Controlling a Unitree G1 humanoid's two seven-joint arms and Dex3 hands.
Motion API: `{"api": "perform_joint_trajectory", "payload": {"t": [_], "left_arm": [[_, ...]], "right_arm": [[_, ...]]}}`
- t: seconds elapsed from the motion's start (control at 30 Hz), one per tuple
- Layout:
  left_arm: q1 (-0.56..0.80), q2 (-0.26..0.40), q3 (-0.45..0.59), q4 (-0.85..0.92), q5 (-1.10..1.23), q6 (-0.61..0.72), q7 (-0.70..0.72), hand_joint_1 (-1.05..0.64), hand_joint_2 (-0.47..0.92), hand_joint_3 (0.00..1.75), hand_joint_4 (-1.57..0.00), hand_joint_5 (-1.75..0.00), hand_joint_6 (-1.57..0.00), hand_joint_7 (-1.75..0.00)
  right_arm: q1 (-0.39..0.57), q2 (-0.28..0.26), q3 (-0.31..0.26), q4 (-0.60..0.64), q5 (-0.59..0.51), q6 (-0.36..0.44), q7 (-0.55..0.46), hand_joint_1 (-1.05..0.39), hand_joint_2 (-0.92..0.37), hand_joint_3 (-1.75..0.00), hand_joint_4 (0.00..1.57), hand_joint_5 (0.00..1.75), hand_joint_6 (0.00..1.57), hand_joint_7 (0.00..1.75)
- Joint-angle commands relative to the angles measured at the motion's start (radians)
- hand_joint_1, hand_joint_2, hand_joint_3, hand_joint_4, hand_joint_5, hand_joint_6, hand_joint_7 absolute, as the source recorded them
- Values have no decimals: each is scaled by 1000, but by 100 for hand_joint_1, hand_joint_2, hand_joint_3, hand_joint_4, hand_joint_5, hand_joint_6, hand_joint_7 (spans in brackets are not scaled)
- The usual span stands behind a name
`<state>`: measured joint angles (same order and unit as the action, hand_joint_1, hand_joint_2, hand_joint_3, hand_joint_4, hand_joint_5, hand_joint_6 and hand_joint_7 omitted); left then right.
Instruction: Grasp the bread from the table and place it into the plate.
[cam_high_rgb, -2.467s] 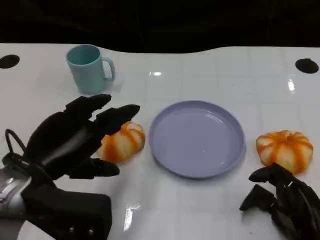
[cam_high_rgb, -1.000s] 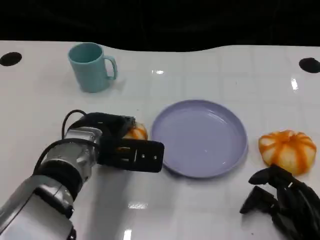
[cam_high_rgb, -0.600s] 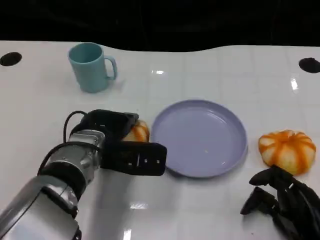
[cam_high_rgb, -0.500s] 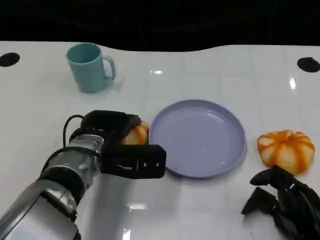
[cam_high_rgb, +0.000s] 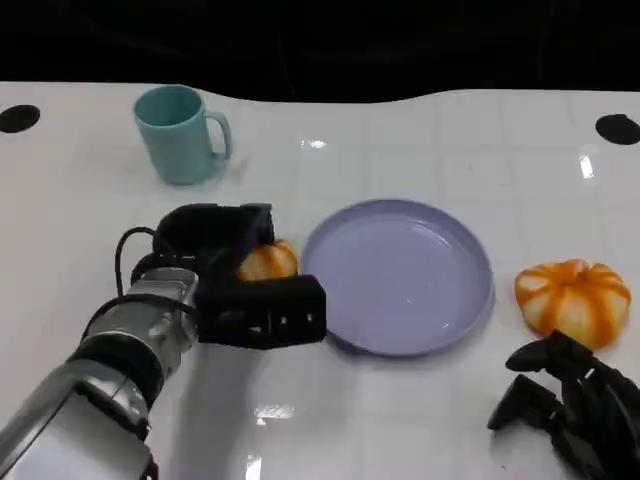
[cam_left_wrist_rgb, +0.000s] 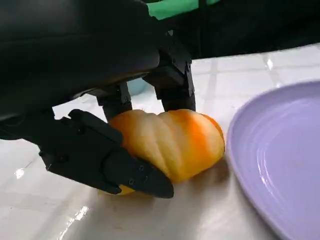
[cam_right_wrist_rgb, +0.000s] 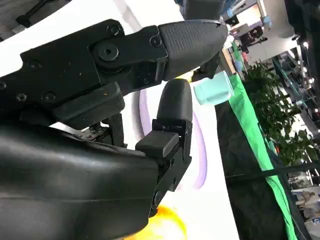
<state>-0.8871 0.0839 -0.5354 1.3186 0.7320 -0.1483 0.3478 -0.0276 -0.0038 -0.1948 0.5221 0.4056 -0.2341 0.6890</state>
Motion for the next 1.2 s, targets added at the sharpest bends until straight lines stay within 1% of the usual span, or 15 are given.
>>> {"api": "perform_joint_trajectory", "payload": {"t": [0.03,0.1,0.17,0.2,0.33,0.37,0.43,0.57,0.6,0.67,0.7,0.77,0.93,1.07,1.2], "left_arm": [[-19,9,52,-7,-52,34,57,-19,92,35,-79,-175,-56,-150],[-27,11,73,-14,-72,34,63,-17,92,35,-79,-175,-57,-148],[-35,15,93,-21,-94,31,64,-15,91,36,-79,-175,-51,-167],[-36,15,98,-22,-98,31,64,-15,91,36,-79,-175,-50,-169],[-36,15,98,-23,-100,31,64,-14,91,36,-78,-175,-49,-172],[-46,24,115,-44,-119,-18,70,-14,91,36,-78,-175,-48,-173],[-57,35,137,-68,-142,-82,78,-17,81,60,-83,-175,-58,-174],[-69,31,140,-89,-143,-138,86,-17,76,70,-84,-175,-61,-175],[-76,26,137,-103,-142,-163,90,-13,68,78,-84,-175,-64,-173],[-86,16,129,-121,-136,-212,105,-10,63,83,-84,-175,-66,-172],[-87,13,126,-124,-133,-231,114,-10,58,96,-87,-175,-68,-174],[-95,7,116,-128,-125,-270,126,-10,53,108,-88,-175,-70,-174],[-119,-15,98,-129,-116,-293,111,-10,49,112,-90,-175,-70,-175],[-133,-59,68,-134,-101,-356,69,-9,52,117,-91,-175,-72,-175],[-135,-60,64,-129,-102,-364,70,-9,51,119,-91,-175,-72,-175]], "right_arm": [[-1,-11,-4,14,-7,-29,-3,-53,-92,-27,64,153,60,119],[-3,-5,-3,17,-8,-34,-11,-53,-92,-26,65,153,60,119],[-4,0,-3,20,-8,-36,-18,-54,-92,-25,65,153,60,120],[-5,1,-3,20,-8,-37,-20,-54,-92,-25,66,153,60,120],[-5,1,-2,22,-8,-39,-22,-54,-92,-25,66,152,60,121],[-10,-2,0,27,-5,-36,-12,-54,-92,-25,66,152,60,121],[-16,-7,1,36,-2,-32,2,-54,-92,-25,64,151,59,119],[-23,-8,-1,48,-3,-42,9,-54,-92,-26,64,151,59,119],[-25,-8,-2,54,-5,-49,10,-54,-92,-26,64,151,59,119],[-24,-8,0,52,-8,-51,7,-54,-92,-26,64,151,59,119],[-20,-8,2,46,-9,-47,4,-54,-92,-26,64,150,59,120],[-16,-9,4,43,-11,-54,6,-54,-92,-27,64,151,58,120],[-20,-10,0,54,1,-55,28,-53,-92,-29,62,151,57,120],[-17,-6,1,47,-8,-61,13,-53,-92,-29,64,152,58,122],[-17,-6,2,47,-7,-62,12,-53,-92,-28,64,152,58,123]]}}
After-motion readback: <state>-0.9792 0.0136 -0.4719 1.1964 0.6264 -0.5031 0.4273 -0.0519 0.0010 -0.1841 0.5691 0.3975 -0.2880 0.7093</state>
